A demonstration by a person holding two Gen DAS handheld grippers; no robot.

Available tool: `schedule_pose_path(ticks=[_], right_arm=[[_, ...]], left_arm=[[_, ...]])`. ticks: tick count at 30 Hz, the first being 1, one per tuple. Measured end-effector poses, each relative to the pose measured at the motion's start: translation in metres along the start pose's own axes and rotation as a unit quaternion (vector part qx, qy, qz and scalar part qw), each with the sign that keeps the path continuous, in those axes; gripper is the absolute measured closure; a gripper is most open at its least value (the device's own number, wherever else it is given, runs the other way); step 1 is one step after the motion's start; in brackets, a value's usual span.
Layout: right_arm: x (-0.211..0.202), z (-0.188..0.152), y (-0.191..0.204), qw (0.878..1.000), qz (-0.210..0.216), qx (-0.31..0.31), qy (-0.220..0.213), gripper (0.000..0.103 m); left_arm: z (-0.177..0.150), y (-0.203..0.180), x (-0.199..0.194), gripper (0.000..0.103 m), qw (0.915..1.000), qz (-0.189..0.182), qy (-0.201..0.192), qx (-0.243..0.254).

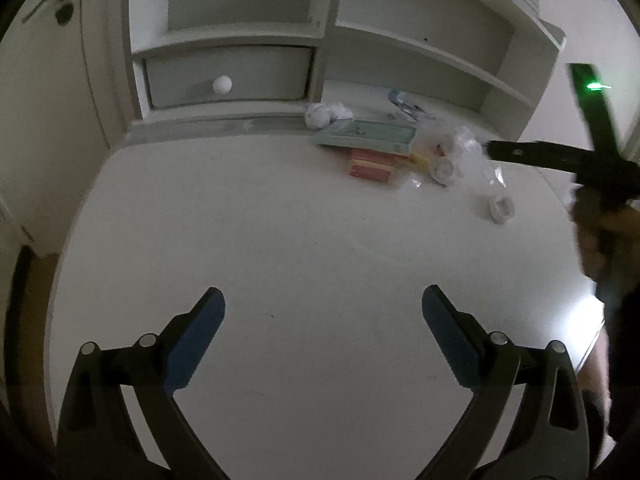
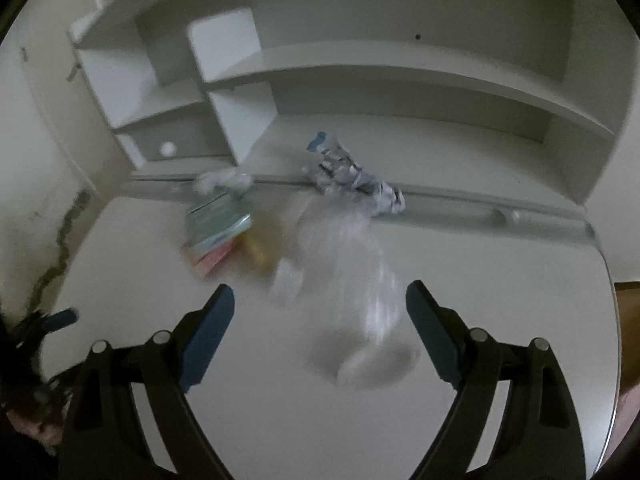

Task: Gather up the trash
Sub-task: 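Grasp the clear plastic bag with the right tool while the left tool grasps the green cigarette box, then carry the plastic bag and cigarette box over the bin and open both tools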

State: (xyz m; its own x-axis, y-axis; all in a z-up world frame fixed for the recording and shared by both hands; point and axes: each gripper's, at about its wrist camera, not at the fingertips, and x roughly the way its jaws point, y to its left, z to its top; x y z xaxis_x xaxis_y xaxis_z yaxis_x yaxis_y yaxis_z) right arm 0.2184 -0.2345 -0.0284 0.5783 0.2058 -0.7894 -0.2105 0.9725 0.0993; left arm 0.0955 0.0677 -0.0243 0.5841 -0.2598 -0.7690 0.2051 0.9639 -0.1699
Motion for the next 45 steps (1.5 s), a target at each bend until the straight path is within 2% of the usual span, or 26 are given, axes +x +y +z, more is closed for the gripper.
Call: schedule_pose_path(ticks=[2, 7, 10, 11, 13, 16, 21, 22, 29, 32, 36, 37, 39, 42, 45], right_arm=[[0.020, 0.017, -0.002, 1.000, 0.002, 0.001, 0.015, 0.018], [0.054, 0.031, -0.005, 0.999, 0.019, 0.004, 0.041, 0.019], [0.054, 0.028, -0.004, 0.998, 0.048, 0.008, 0.050, 0.066], [0.044, 0.025, -0.002, 0.998, 0.049, 0.003, 0.034, 0.070], [0.020, 0.016, 0.002, 0.999, 0.041, -0.011, 0.000, 0.071], [-0.020, -0.004, -0.006, 0.998, 0.041, 0.006, -0.044, 0.071], [-0.066, -0.049, -0.034, 0.994, 0.039, 0.054, -0.081, 0.071], [-0.075, -0.060, -0.041, 0.993, 0.040, 0.067, -0.087, 0.071], [-0.114, -0.116, -0.065, 0.989, 0.051, 0.097, -0.103, 0.070], [-0.118, -0.125, -0.070, 0.989, 0.047, 0.097, -0.103, 0.070], [-0.123, -0.130, -0.075, 0.987, 0.056, 0.102, -0.106, 0.070], [-0.124, -0.131, -0.075, 0.987, 0.057, 0.103, -0.107, 0.070], [-0.126, -0.133, -0.076, 0.987, 0.058, 0.108, -0.107, 0.070], [-0.134, -0.138, -0.080, 0.986, 0.053, 0.110, -0.113, 0.070], [-0.147, -0.147, -0.086, 0.984, 0.044, 0.122, -0.122, 0.070]], left_arm=[[0.010, 0.002, 0.004, 0.007, 0.9998, -0.015, 0.007, -0.010], [0.043, -0.012, 0.022, 0.007, 0.9999, -0.010, 0.011, 0.000], [0.066, -0.025, 0.039, 0.007, 0.9999, 0.000, 0.013, 0.004], [0.075, -0.029, 0.045, 0.007, 0.9999, 0.000, 0.016, 0.000], [0.091, -0.033, 0.054, 0.007, 0.9998, 0.009, 0.017, -0.009], [0.110, -0.042, 0.064, 0.007, 0.9995, 0.023, 0.015, -0.018], [0.144, -0.069, 0.095, 0.007, 0.9985, 0.039, 0.034, -0.016], [0.150, -0.074, 0.104, 0.007, 0.9976, 0.053, 0.041, -0.018], [0.160, -0.080, 0.138, 0.007, 0.9900, 0.115, 0.080, -0.015], [0.155, -0.080, 0.142, 0.007, 0.9876, 0.118, 0.101, -0.022], [0.149, -0.083, 0.139, 0.008, 0.9877, 0.117, 0.100, -0.029], [0.147, -0.083, 0.138, 0.010, 0.9883, 0.114, 0.097, -0.031], [0.145, -0.082, 0.132, 0.044, 0.9891, 0.113, 0.088, -0.033], [0.141, -0.081, 0.118, 0.045, 0.9918, 0.095, 0.075, -0.040], [0.136, -0.088, 0.097, 0.045, 0.9936, 0.093, 0.057, -0.029]])
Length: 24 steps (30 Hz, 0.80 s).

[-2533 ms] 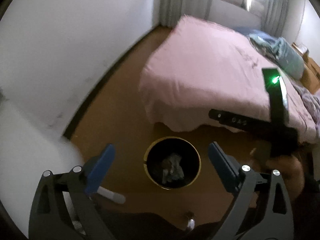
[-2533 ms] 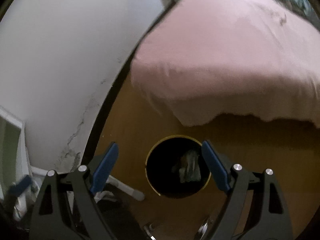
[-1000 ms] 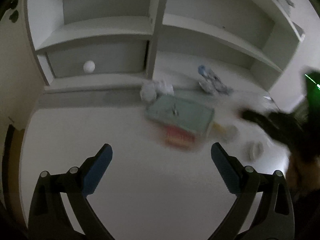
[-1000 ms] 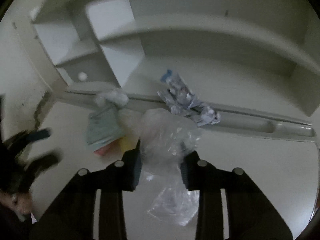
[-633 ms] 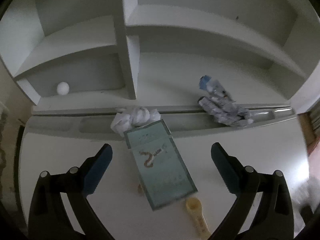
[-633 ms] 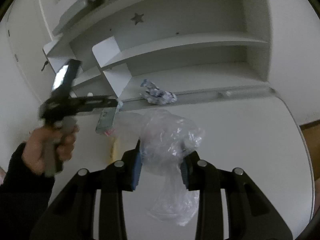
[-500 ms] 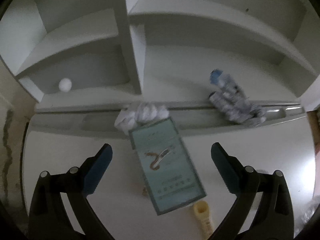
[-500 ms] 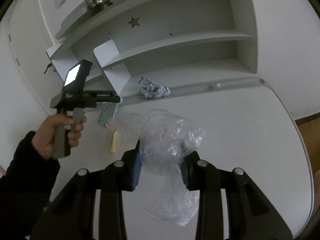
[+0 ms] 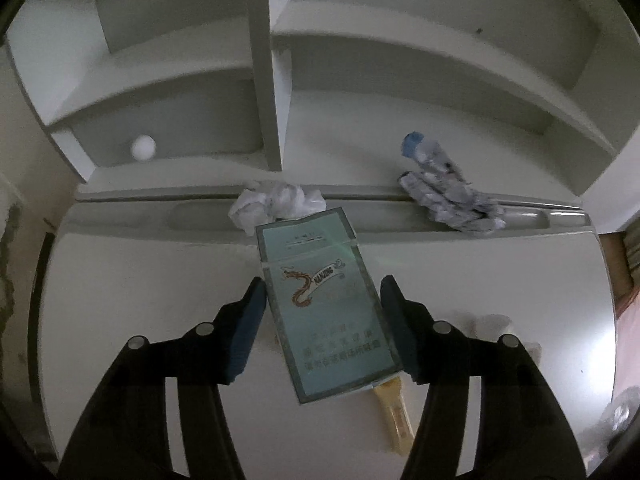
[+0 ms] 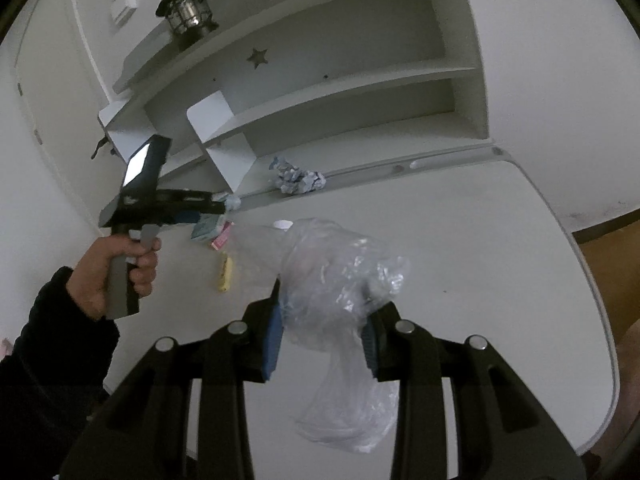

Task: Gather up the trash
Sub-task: 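Carry the plastic bag and cigarette box over the bin and open both tools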

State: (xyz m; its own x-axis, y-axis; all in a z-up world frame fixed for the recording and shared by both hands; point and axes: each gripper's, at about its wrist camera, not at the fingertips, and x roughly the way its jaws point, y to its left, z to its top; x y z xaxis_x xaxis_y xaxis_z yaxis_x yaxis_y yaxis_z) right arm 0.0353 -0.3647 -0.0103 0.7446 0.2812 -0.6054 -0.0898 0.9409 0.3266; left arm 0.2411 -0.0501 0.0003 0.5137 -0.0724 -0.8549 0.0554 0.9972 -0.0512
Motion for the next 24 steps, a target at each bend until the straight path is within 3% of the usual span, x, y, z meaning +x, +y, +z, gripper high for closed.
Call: schedule_pose_path(ticks=[3, 6, 9, 12, 15, 16, 18, 20, 21, 23, 24], right_arm=[[-0.021, -0.008, -0.018, 0.999, -0.020, 0.024, -0.014, 0.070], [-0.048, -0.023, -0.048, 0.996, -0.063, 0.059, -0.034, 0.070], [-0.083, -0.046, -0.087, 0.986, -0.115, 0.109, -0.058, 0.070], [-0.122, -0.079, -0.126, 0.965, -0.203, 0.146, -0.082, 0.070], [-0.160, -0.120, -0.166, 0.934, -0.287, 0.191, -0.090, 0.070], [-0.170, -0.137, -0.181, 0.924, -0.304, 0.213, -0.086, 0.070], [-0.187, -0.163, -0.205, 0.908, -0.330, 0.246, -0.080, 0.070], [-0.201, -0.190, -0.229, 0.887, -0.364, 0.275, -0.065, 0.070], [-0.204, -0.199, -0.237, 0.882, -0.370, 0.287, -0.061, 0.070], [-0.209, -0.218, -0.258, 0.869, -0.378, 0.317, -0.043, 0.070], [-0.208, -0.230, -0.272, 0.861, -0.384, 0.333, -0.024, 0.070]], left_arm=[[-0.009, -0.013, -0.023, 0.045, 0.9995, -0.025, -0.013, 0.017], [-0.032, -0.050, -0.055, 0.045, 0.9960, -0.062, -0.034, 0.055], [-0.060, -0.113, -0.080, 0.045, 0.9857, -0.110, -0.057, 0.114], [-0.100, -0.179, -0.107, 0.045, 0.9651, -0.167, -0.078, 0.186], [-0.148, -0.251, -0.128, 0.045, 0.9339, -0.226, -0.095, 0.260], [-0.166, -0.277, -0.135, 0.045, 0.9198, -0.250, -0.097, 0.287], [-0.197, -0.315, -0.144, 0.045, 0.8962, -0.284, -0.095, 0.327], [-0.232, -0.357, -0.152, 0.045, 0.8669, -0.323, -0.089, 0.369], [-0.242, -0.369, -0.153, 0.045, 0.8581, -0.334, -0.085, 0.381], [-0.274, -0.403, -0.154, 0.045, 0.8318, -0.363, -0.075, 0.413], [-0.283, -0.412, -0.151, 0.045, 0.8245, -0.369, -0.072, 0.423]])
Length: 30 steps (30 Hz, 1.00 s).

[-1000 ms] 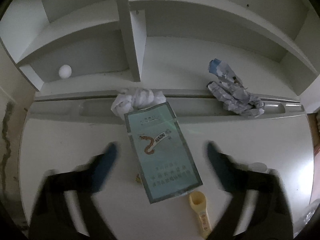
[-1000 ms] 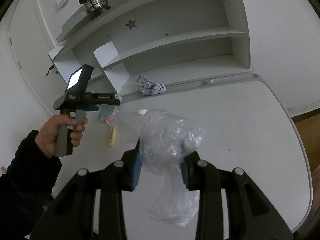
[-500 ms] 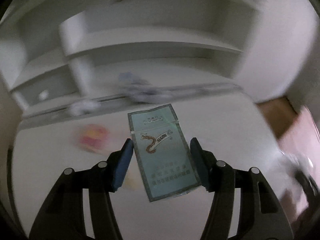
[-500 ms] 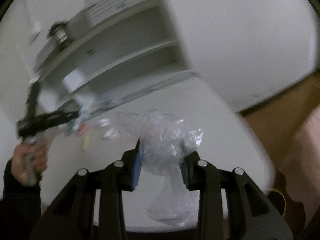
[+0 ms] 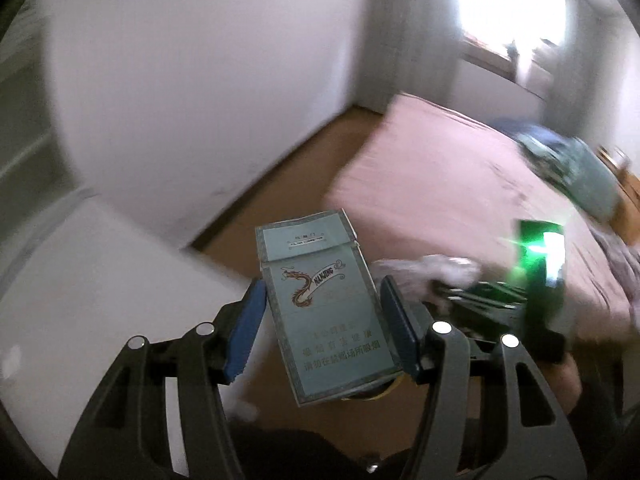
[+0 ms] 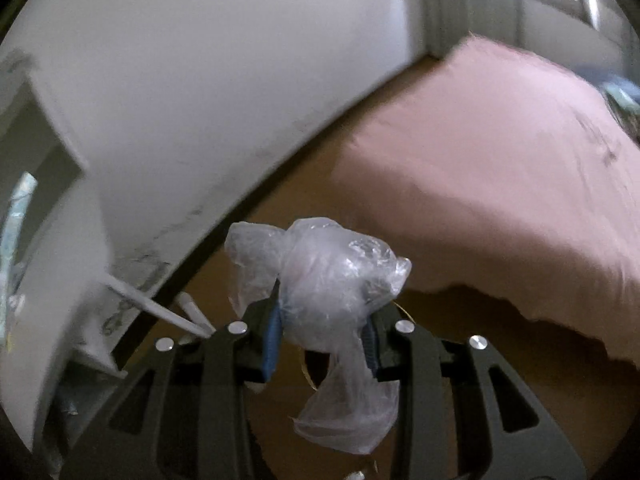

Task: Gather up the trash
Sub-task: 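Carry the plastic bag and cigarette box over the bin and open both tools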

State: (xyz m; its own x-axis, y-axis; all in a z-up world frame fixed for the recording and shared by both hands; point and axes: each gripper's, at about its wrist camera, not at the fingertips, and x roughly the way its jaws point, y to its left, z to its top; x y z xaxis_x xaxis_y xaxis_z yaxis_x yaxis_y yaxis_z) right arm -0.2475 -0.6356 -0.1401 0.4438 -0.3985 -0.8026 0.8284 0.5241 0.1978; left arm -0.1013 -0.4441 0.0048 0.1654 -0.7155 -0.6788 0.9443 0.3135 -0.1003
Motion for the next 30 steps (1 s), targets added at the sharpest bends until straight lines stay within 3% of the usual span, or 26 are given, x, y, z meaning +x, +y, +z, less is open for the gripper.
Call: schedule_pose_path(ticks=[3, 7, 12, 22, 24, 26, 30], right_arm=[[0.032, -0.006, -0.019, 0.998, -0.011, 0.017, 0.053, 0.070], [0.071, -0.012, -0.034, 0.992, -0.011, 0.037, 0.123, 0.070], [0.094, -0.011, -0.038, 0.987, -0.012, 0.045, 0.155, 0.070], [0.099, -0.014, -0.036, 0.987, -0.007, 0.034, 0.159, 0.067], [0.099, -0.013, -0.034, 0.987, -0.004, 0.033, 0.157, 0.058], [0.100, -0.014, -0.032, 0.988, -0.003, 0.032, 0.152, 0.042], [0.096, -0.013, -0.030, 0.990, -0.004, 0.034, 0.138, 0.038]], left_arm=[[-0.009, -0.029, 0.043, 0.045, 0.9989, -0.019, 0.022, 0.038], [-0.021, -0.036, 0.088, 0.045, 0.9964, -0.030, 0.056, 0.057], [-0.033, -0.033, 0.131, 0.045, 0.9941, -0.027, 0.083, 0.065], [-0.043, -0.026, 0.159, 0.045, 0.9923, -0.033, 0.108, 0.052], [-0.045, -0.026, 0.161, 0.045, 0.9919, -0.034, 0.111, 0.051], [-0.046, -0.027, 0.162, 0.045, 0.9916, -0.033, 0.115, 0.049], [-0.047, -0.024, 0.167, 0.045, 0.9911, -0.032, 0.119, 0.049]])
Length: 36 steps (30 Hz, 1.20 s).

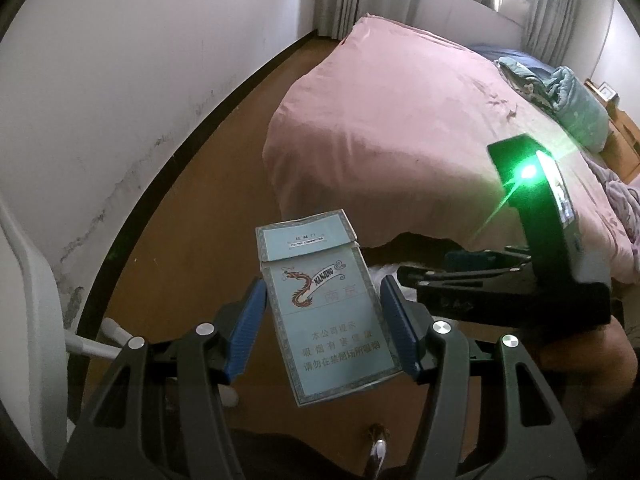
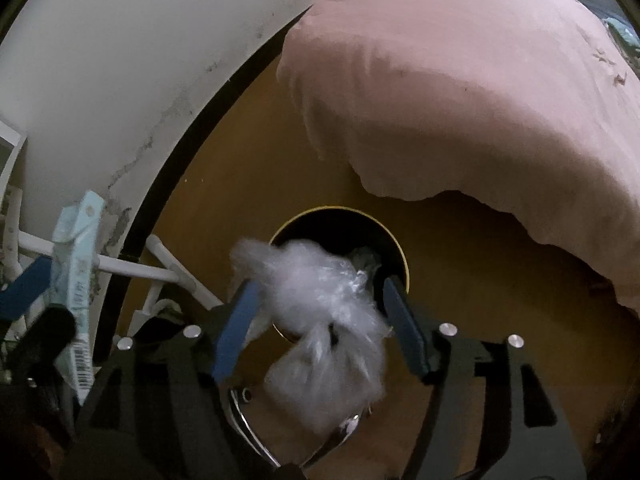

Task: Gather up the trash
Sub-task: 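Carry the plastic bag and cigarette box over the bin and open both tools, then grasp the white cup with the right tool while the left tool grasps the red-yellow snack box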

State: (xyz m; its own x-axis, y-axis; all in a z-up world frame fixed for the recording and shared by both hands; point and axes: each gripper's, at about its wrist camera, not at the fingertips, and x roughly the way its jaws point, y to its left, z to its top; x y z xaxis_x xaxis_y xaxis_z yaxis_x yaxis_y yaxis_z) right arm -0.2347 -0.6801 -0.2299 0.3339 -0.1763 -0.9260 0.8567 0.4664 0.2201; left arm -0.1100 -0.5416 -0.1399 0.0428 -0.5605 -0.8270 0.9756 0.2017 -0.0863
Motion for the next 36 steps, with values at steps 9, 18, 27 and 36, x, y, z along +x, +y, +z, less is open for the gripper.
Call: schedule_pose_path(ticks=[9, 18, 27, 36], right_arm=[[-0.010, 0.006, -0.018, 0.998, 0.001, 0.052, -0.031, 0.031], [-0.020, 0.010, -0.033, 0.994, 0.000, 0.087, -0.058, 0.027], [-0.043, 0.007, -0.013, 0.994, -0.013, 0.045, -0.102, 0.026], [-0.124, -0.030, 0.128, 0.973, 0.041, -0.141, -0.180, 0.019]], left_arm=[[0.003, -0.002, 0.010, 0.045, 0.9998, -0.009, 0.017, 0.002], [0.014, -0.013, 0.009, 0.022, 0.9995, -0.009, 0.017, 0.024], [0.009, -0.014, -0.077, 0.011, 0.9974, 0.025, -0.045, 0.051], [-0.061, 0.099, -0.236, 0.006, 0.9838, 0.146, -0.096, -0.043]])
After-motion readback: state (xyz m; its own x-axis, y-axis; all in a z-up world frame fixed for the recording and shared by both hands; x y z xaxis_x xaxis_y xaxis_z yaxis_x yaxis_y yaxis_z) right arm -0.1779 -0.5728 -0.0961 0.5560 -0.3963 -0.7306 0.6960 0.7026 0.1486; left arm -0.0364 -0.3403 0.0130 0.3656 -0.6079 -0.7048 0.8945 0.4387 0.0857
